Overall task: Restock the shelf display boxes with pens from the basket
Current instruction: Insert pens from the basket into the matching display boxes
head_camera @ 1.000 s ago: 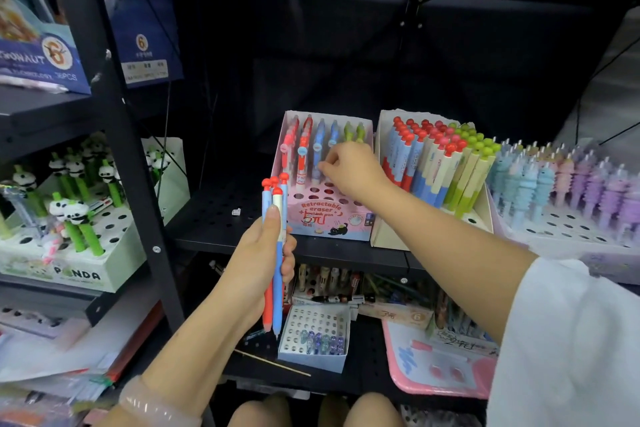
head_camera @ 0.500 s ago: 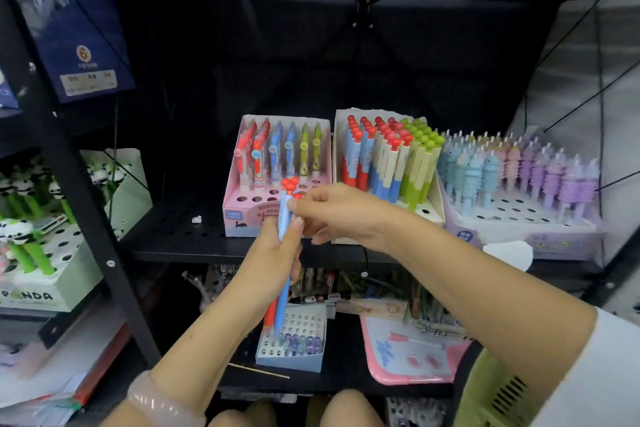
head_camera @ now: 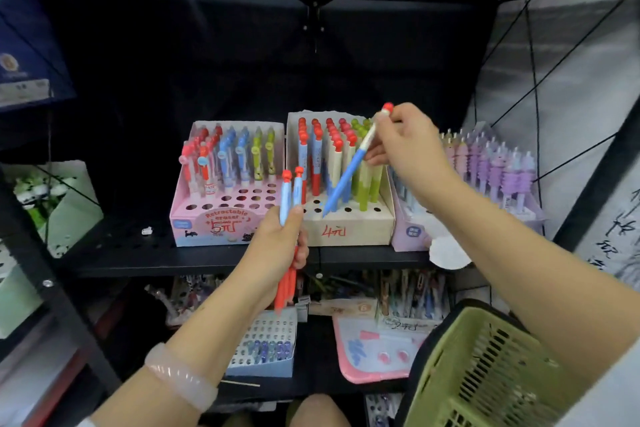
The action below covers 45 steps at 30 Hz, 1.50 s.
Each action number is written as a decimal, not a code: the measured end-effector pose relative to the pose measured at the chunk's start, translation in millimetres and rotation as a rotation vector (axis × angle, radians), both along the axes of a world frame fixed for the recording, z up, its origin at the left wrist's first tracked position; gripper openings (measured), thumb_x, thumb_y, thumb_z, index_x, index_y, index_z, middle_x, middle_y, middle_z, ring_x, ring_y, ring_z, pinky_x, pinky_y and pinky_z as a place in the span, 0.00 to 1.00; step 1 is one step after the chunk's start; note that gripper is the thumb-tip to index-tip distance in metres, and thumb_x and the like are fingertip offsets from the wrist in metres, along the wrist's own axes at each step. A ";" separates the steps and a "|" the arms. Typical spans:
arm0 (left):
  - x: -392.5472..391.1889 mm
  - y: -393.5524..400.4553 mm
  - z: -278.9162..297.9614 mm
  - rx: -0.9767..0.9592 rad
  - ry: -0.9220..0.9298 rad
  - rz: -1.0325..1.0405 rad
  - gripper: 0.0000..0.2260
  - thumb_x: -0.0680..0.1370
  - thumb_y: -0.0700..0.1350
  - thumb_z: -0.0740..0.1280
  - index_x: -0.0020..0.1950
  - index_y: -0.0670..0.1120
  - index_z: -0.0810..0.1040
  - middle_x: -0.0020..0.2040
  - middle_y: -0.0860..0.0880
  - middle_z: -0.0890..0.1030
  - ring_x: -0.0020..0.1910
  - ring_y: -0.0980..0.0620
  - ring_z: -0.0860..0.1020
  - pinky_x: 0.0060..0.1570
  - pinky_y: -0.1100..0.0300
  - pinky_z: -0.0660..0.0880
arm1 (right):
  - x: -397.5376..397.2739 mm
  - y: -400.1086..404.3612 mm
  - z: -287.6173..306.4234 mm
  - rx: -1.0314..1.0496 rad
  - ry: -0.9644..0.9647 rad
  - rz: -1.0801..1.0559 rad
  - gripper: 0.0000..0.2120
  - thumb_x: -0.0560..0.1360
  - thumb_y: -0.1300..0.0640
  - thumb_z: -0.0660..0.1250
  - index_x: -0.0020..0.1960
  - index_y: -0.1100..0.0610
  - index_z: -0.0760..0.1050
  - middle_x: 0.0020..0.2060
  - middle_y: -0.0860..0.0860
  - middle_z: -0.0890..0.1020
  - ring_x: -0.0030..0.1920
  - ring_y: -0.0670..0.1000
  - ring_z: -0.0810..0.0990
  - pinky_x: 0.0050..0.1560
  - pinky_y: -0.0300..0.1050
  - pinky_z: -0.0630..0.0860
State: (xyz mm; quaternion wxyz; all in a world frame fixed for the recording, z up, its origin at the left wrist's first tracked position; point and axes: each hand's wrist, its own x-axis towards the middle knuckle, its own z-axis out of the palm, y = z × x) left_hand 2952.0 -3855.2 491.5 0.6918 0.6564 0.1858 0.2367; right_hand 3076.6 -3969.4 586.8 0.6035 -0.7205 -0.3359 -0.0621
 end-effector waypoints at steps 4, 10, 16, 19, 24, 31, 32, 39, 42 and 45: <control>5.0 -4.9 1.0 -0.038 -0.011 0.010 0.08 0.82 0.46 0.55 0.44 0.46 0.66 0.31 0.48 0.68 0.21 0.57 0.64 0.22 0.65 0.61 | 7.2 -4.2 -2.3 -0.063 -0.313 -0.158 0.10 0.80 0.56 0.58 0.40 0.49 0.64 0.32 0.55 0.79 0.32 0.49 0.81 0.31 0.42 0.77; 1.2 -11.0 3.1 -0.079 -0.032 -0.020 0.07 0.82 0.44 0.55 0.45 0.45 0.67 0.31 0.48 0.69 0.21 0.57 0.65 0.22 0.66 0.61 | 0.6 2.6 -10.0 -0.216 -0.447 -0.171 0.07 0.80 0.54 0.58 0.45 0.55 0.65 0.33 0.56 0.80 0.35 0.56 0.80 0.36 0.51 0.77; -4.2 -10.6 4.0 -0.095 -0.032 -0.030 0.06 0.82 0.44 0.55 0.48 0.45 0.67 0.31 0.49 0.70 0.21 0.57 0.65 0.23 0.65 0.62 | -0.1 2.4 -6.5 -0.228 -0.469 -0.201 0.08 0.80 0.54 0.59 0.43 0.56 0.65 0.30 0.54 0.76 0.33 0.58 0.79 0.30 0.45 0.71; -4.9 -11.3 2.8 -0.107 -0.040 -0.031 0.06 0.82 0.44 0.55 0.48 0.45 0.68 0.30 0.49 0.70 0.21 0.57 0.65 0.23 0.65 0.62 | -1.1 2.8 -8.5 -0.246 -0.507 -0.227 0.08 0.80 0.54 0.58 0.44 0.54 0.64 0.28 0.48 0.72 0.28 0.50 0.72 0.27 0.41 0.69; -5.9 -11.3 1.7 -0.114 -0.042 -0.032 0.06 0.82 0.44 0.55 0.47 0.45 0.68 0.28 0.50 0.70 0.21 0.57 0.65 0.22 0.66 0.62 | -3.8 3.5 -6.8 -0.290 -0.526 -0.237 0.08 0.80 0.54 0.58 0.44 0.56 0.64 0.31 0.53 0.76 0.31 0.53 0.75 0.32 0.48 0.74; -9.2 -10.8 0.2 -0.117 -0.048 -0.047 0.07 0.82 0.45 0.56 0.47 0.44 0.70 0.27 0.52 0.73 0.22 0.56 0.68 0.22 0.65 0.66 | -7.1 9.9 -16.4 -0.557 -0.578 -0.316 0.10 0.80 0.53 0.59 0.49 0.60 0.70 0.35 0.53 0.75 0.35 0.53 0.72 0.36 0.46 0.70; -10.3 -10.6 0.2 -0.117 -0.059 -0.046 0.07 0.81 0.45 0.57 0.47 0.43 0.71 0.26 0.52 0.74 0.22 0.56 0.69 0.23 0.65 0.68 | -6.2 11.8 -15.9 -0.598 -0.574 -0.331 0.10 0.79 0.53 0.59 0.46 0.60 0.70 0.34 0.52 0.73 0.35 0.53 0.71 0.36 0.45 0.69; -17.4 -7.8 4.0 -0.090 -0.118 -0.032 0.10 0.81 0.45 0.58 0.46 0.42 0.75 0.28 0.50 0.81 0.25 0.56 0.77 0.27 0.66 0.75 | -14.2 12.9 -30.2 -0.723 -0.344 -0.140 0.22 0.79 0.48 0.58 0.31 0.57 0.72 0.27 0.51 0.76 0.30 0.46 0.75 0.35 0.41 0.72; -16.8 -8.1 4.5 -0.105 -0.135 -0.043 0.10 0.81 0.45 0.58 0.46 0.41 0.76 0.29 0.49 0.81 0.25 0.55 0.78 0.28 0.65 0.76 | -34.5 14.5 -31.0 -0.418 -0.054 0.204 0.15 0.78 0.48 0.61 0.40 0.56 0.79 0.30 0.46 0.78 0.27 0.38 0.74 0.30 0.34 0.71; -16.6 -8.6 4.7 -0.153 -0.149 -0.062 0.11 0.81 0.45 0.58 0.47 0.41 0.76 0.32 0.47 0.83 0.29 0.52 0.81 0.30 0.63 0.78 | -42.4 24.1 -30.9 -0.386 -0.005 0.290 0.09 0.78 0.53 0.63 0.44 0.58 0.76 0.34 0.49 0.78 0.32 0.43 0.75 0.32 0.36 0.73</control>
